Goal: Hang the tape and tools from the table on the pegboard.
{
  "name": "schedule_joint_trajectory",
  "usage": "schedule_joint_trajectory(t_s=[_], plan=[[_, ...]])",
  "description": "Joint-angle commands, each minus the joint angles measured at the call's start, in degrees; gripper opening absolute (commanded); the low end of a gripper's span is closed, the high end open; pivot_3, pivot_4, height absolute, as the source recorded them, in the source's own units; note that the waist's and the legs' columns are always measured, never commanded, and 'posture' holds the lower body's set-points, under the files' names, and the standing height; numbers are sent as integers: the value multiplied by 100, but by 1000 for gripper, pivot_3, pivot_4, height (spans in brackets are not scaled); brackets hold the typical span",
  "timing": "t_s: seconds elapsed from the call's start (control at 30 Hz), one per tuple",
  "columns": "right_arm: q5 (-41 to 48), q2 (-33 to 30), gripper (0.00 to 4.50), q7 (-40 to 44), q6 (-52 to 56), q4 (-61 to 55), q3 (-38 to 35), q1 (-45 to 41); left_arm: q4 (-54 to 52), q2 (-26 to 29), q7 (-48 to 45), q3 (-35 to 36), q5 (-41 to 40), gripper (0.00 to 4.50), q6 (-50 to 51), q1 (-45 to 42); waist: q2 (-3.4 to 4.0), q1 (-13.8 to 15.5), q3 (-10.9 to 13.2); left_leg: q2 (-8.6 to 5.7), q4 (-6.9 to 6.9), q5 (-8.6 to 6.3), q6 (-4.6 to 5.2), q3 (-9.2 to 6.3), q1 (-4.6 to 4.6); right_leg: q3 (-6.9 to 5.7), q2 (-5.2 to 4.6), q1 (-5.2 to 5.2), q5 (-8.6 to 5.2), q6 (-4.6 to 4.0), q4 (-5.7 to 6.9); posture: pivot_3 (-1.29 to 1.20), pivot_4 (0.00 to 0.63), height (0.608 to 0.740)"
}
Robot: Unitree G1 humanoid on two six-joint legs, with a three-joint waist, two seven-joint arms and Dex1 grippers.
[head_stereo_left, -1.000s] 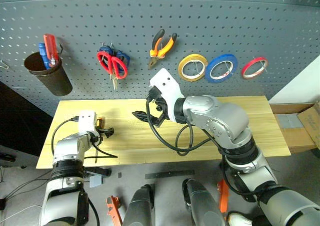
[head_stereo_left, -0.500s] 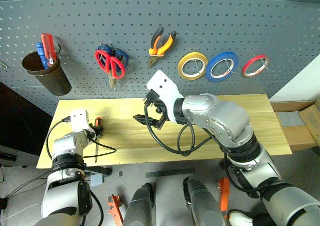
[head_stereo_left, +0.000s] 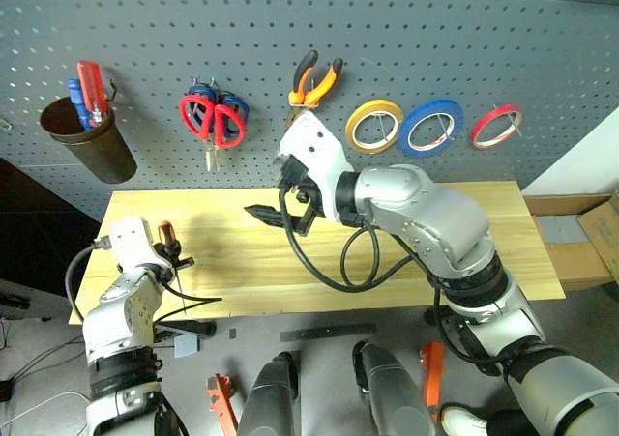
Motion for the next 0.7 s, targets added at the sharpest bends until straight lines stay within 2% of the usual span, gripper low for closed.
schedule_joint_trajectory(t_s=[0.03, 0.17, 0.27, 0.37, 0.53, 0.7], plan=[[165, -139, 4500, 250, -231, -463, -203, -36, -1427, 101, -21, -17, 37, 829, -386, 260, -2, 11, -2, -3, 0, 0, 0, 2, -1, -1, -2, 0, 0, 0, -1, -55, 271, 740], [191, -333, 4500, 494, -414, -463, -229, -58, -2294, 546, -210, -336, 528, 829, -1026, 317, -11, 49, -12, -6, 0, 0, 0, -2, -6, -11, -2, 0, 0, 0, -8, -21, 235, 740], [180, -344, 4500, 547, -554, -356, -261, -105, -2514, 719, -141, -373, 746, 829, -1333, 133, -13, 105, -19, -6, 1, 1, -1, -3, -9, -15, 0, 0, 0, 0, -9, -2, 214, 740], [99, -240, 4500, 480, -751, -133, -304, -191, -2451, 947, -25, -365, 886, 829, -1602, -605, -29, 163, -42, -6, 1, 2, -2, -4, -9, -19, 5, -1, 0, 0, -5, 10, 191, 740], [-17, -136, 4500, 509, -1059, 144, -272, -365, -1748, 1131, -60, -320, 783, 829, -1909, -1793, -61, 213, -78, -8, 8, 5, -7, 2, -14, -27, 29, -1, 1, -1, -4, 6, 175, 740], [-208, -80, 4500, 522, -1322, 450, -222, -529, -353, 1380, -107, -235, 777, 829, -2582, -2837, -65, 218, -115, -8, 7, 11, -18, 7, -16, -30, 29, -1, 1, -1, -8, -8, 162, 740]])
